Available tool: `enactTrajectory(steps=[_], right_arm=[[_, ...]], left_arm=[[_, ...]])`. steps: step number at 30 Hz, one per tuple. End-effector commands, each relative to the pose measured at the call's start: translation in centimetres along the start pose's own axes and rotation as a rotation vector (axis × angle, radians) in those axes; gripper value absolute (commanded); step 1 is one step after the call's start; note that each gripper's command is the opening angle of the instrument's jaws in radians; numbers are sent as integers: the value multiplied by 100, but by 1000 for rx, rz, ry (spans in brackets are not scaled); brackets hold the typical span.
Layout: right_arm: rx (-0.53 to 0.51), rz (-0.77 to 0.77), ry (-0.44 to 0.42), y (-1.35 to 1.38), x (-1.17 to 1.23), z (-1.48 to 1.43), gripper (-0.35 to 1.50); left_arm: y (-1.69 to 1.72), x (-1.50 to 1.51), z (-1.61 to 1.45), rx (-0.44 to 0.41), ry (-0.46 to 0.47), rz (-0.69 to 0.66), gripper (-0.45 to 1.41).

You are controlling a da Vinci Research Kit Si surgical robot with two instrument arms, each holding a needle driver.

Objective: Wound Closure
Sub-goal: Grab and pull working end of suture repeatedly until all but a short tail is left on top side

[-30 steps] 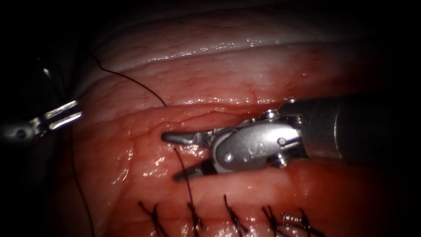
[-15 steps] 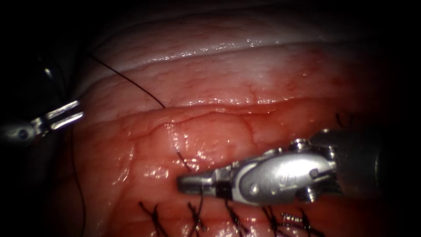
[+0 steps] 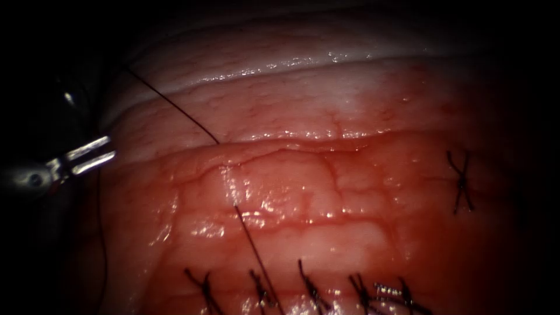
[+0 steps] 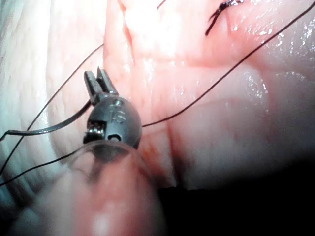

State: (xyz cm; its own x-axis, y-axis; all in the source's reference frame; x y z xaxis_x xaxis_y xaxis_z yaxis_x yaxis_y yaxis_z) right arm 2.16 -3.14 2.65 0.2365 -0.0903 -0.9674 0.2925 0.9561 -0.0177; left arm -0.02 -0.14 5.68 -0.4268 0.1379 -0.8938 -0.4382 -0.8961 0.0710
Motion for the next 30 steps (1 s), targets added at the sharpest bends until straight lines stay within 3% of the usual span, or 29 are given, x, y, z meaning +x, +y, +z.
enactTrajectory(steps=[1, 2, 3, 6, 11, 15, 19, 24, 28, 30], right_arm=[[-30, -10, 27, 8, 0, 6, 39], [-58, -14, 51, 15, -2, 5, 89], [-87, -24, 74, 22, -6, 4, 116], [-183, -43, 126, 49, -23, 3, 147], [-240, -71, 98, 100, -82, 16, 148], [-267, -78, 64, 121, -116, 29, 148], [-287, -90, 23, 147, -169, 51, 148], [-286, -108, -4, 160, -216, 73, 145], [-280, -122, -11, 156, -230, 79, 147], [-268, -97, 4, 147, -222, 73, 147]], left_arm=[[3, -3, 7, -1, -1, 2, -45], [3, -3, 7, -3, 1, 2, -45], [4, -3, 7, -2, 1, -4, -45], [5, -3, 8, -5, 1, -3, -45], [5, -3, 8, -7, -1, -2, -45], [5, -3, 8, -7, 0, -2, -45], [5, -4, 8, -7, 0, -1, -45], [5, -4, 8, -9, 2, -1, -45], [5, -4, 8, -9, 2, -7, -45], [5, -4, 8, -9, 3, -7, -45]])
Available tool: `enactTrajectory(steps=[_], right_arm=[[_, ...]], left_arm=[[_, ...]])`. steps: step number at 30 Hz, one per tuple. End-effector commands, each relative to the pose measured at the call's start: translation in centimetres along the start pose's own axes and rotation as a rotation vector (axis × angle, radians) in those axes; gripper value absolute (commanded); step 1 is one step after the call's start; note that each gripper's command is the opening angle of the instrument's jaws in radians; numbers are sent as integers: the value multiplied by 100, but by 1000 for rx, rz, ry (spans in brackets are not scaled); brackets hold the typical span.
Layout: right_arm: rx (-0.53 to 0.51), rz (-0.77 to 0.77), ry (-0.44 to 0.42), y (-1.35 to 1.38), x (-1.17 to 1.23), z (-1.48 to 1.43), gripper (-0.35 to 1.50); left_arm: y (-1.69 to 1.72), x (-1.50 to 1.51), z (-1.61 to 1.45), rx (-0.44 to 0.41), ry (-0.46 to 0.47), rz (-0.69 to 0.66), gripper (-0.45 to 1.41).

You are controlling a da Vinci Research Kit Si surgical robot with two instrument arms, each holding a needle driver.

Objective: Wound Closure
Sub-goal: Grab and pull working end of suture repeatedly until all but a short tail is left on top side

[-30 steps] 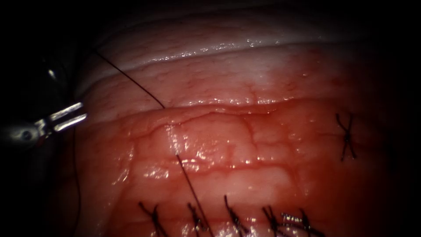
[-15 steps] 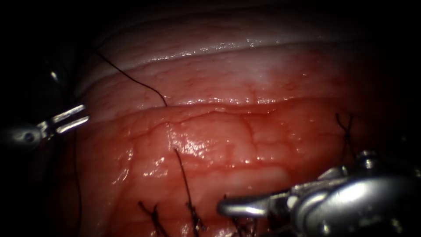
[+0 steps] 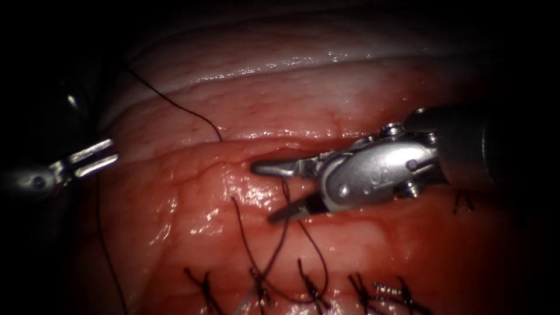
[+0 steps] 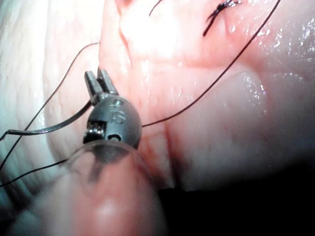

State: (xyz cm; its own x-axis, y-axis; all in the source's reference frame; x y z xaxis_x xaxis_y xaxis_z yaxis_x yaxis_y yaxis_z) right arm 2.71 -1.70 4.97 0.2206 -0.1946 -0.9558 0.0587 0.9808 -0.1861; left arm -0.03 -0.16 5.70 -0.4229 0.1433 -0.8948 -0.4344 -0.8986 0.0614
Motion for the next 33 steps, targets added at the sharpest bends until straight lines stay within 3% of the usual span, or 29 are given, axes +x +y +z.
enactTrajectory(steps=[1, 7, 10, 16, 18, 20, 24, 27, 29, 31, 32, 33], right_arm=[[7, 22, 12, -5, 8, -1, 147], [63, 171, 59, -6, 48, -49, 147], [108, 278, 79, 14, 59, -101, 147], [123, 348, 105, 56, 49, -189, 147], [118, 353, 102, 72, 42, -202, 133], [99, 350, 101, 74, 38, -194, 130], [46, 311, 74, 78, 26, -149, 130], [-18, 292, 58, 84, 12, -114, 140], [-78, 250, 37, 87, -9, -68, 142], [-86, 243, 32, 88, -14, -59, 142], [-109, 236, 26, 92, -27, -27, 140], [-107, 234, 30, 93, -31, -19, 140]], left_arm=[[2, -3, 7, -1, 1, -1, -45], [3, -4, 7, 0, 1, 0, -45], [3, -4, 7, -2, 4, 0, -45], [3, -4, 7, -4, 6, 0, -45], [3, -4, 9, -5, 8, -6, -45], [3, -5, 10, -4, 8, -5, -45], [7, -5, 11, -10, 6, -2, -45], [7, -5, 11, -10, 6, -2, -45], [7, -5, 11, -12, 8, -1, -45], [7, -5, 11, -11, 8, -1, -45], [8, -6, 11, -13, 7, 1, -45], [8, -6, 11, -13, 7, 1, -45]])
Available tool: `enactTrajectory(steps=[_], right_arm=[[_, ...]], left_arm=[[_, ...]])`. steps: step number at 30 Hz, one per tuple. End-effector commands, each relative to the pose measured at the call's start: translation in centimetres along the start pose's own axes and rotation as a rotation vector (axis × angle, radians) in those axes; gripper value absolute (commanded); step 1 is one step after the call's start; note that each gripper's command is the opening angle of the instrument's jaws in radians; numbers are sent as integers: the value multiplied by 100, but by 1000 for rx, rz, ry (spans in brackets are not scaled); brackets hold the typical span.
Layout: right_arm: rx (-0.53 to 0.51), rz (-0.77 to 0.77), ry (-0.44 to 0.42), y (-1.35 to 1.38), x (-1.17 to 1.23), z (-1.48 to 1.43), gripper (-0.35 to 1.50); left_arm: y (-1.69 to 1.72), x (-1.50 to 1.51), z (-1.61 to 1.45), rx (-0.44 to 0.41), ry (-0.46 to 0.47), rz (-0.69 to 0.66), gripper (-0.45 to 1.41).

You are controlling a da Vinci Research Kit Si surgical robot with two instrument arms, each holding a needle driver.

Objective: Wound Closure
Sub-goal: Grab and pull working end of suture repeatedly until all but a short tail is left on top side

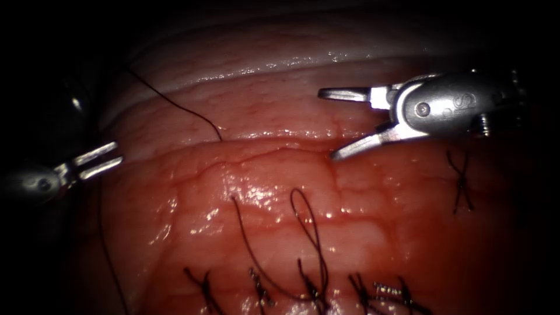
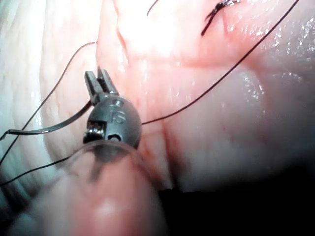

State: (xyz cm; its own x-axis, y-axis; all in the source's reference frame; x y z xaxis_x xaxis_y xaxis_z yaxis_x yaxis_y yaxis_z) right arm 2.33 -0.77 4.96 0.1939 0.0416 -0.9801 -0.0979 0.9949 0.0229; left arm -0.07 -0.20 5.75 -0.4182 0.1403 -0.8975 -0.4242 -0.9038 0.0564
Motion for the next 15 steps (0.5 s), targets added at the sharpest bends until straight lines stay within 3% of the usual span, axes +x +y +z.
enactTrajectory(steps=[1, 6, 15], right_arm=[[7, -12, 12, 1, -12, 39, 135], [91, -54, -3, -36, -29, 70, 137], [172, -64, -12, -87, -31, 66, 140]], left_arm=[[3, -3, 7, 0, 1, -5, -45], [4, -5, 5, -2, 0, -2, -45], [4, -5, 6, -2, -1, -3, -45]])
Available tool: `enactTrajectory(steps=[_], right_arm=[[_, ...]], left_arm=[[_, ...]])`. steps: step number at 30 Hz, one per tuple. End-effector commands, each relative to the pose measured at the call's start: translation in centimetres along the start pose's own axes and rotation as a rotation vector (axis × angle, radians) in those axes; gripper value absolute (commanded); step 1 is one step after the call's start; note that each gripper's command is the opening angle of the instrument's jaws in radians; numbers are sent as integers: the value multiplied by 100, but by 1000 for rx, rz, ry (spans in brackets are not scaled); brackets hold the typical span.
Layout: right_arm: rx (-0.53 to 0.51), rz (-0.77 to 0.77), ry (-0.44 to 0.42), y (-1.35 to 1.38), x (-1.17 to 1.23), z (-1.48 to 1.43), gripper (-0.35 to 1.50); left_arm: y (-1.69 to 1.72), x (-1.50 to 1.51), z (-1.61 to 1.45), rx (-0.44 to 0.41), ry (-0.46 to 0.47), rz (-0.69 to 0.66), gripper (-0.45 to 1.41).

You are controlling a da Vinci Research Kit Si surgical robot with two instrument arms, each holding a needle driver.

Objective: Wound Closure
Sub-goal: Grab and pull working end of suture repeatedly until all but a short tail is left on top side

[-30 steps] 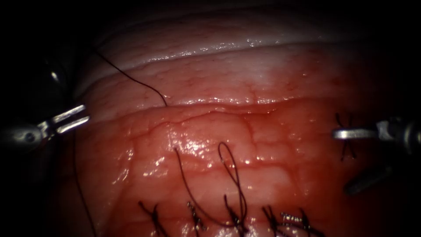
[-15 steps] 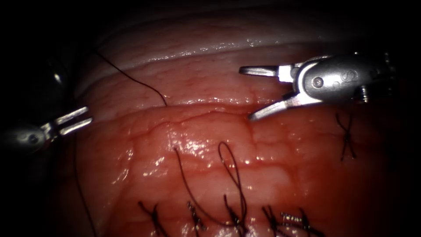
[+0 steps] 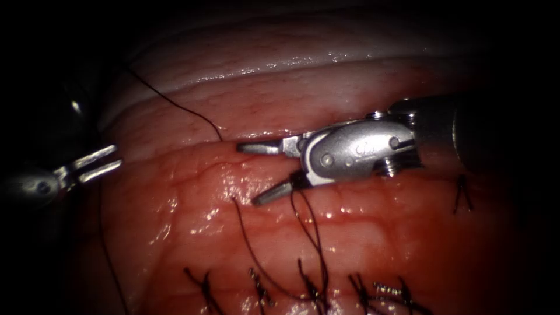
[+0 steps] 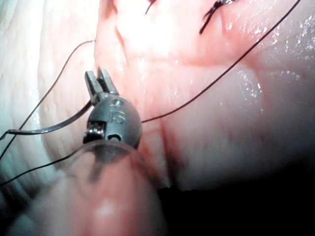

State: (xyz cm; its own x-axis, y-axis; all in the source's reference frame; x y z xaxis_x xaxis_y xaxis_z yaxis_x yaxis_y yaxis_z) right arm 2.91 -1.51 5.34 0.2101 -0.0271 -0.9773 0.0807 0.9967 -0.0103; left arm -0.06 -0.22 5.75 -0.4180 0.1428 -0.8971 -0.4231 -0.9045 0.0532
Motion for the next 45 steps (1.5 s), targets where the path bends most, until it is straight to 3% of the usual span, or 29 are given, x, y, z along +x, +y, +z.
enactTrajectory(steps=[1, 9, 10, 11, 12, 13, 14, 16, 20, 28, 32, 37, 43, 44, 45], right_arm=[[19, -3, 4, -14, 2, 14, 140], [51, -16, 20, -32, 13, 26, 137], [38, -17, 30, -33, 14, 30, 125], [39, -18, 30, -33, 13, 31, 93], [46, -20, 28, -35, 13, 29, 27], [61, -20, 18, -35, 13, 27, -25], [74, -17, 6, -33, 14, 26, -35], [87, -14, 9, -30, 17, 18, -35], [105, 0, 21, -32, 46, -15, -35], [95, -10, 5, -61, 146, -112, -35], [93, -14, -7, -72, 167, -134, -35], [115, -18, -2, -107, 230, -203, -35], [118, -20, -6, -114, 238, -231, -35], [116, -15, -10, -110, 235, -231, -13], [99, -6, -8, -104, 230, -230, 44]], left_arm=[[3, -3, 8, 1, 0, 0, -45], [3, -3, 7, -1, 3, 0, -45], [3, -3, 7, -1, 2, 0, -45], [3, -3, 7, -1, 2, 0, -45], [3, -3, 7, -1, 2, 0, -45], [3, -3, 7, -1, 2, 0, -45], [3, -3, 7, -1, 2, 0, -45], [3, -3, 7, -1, 2, -1, -45], [1, -3, 6, -4, 3, -2, -45], [-15, -5, -9, -19, -3, -6, -45], [-13, -4, -6, -16, -5, -6, -45], [-11, -3, -2, -12, -6, -6, -45], [-10, -4, 0, -9, -7, -5, -45], [-9, -4, 1, -6, -10, -5, -45], [-8, -4, 2, -5, -10, -5, -45]])
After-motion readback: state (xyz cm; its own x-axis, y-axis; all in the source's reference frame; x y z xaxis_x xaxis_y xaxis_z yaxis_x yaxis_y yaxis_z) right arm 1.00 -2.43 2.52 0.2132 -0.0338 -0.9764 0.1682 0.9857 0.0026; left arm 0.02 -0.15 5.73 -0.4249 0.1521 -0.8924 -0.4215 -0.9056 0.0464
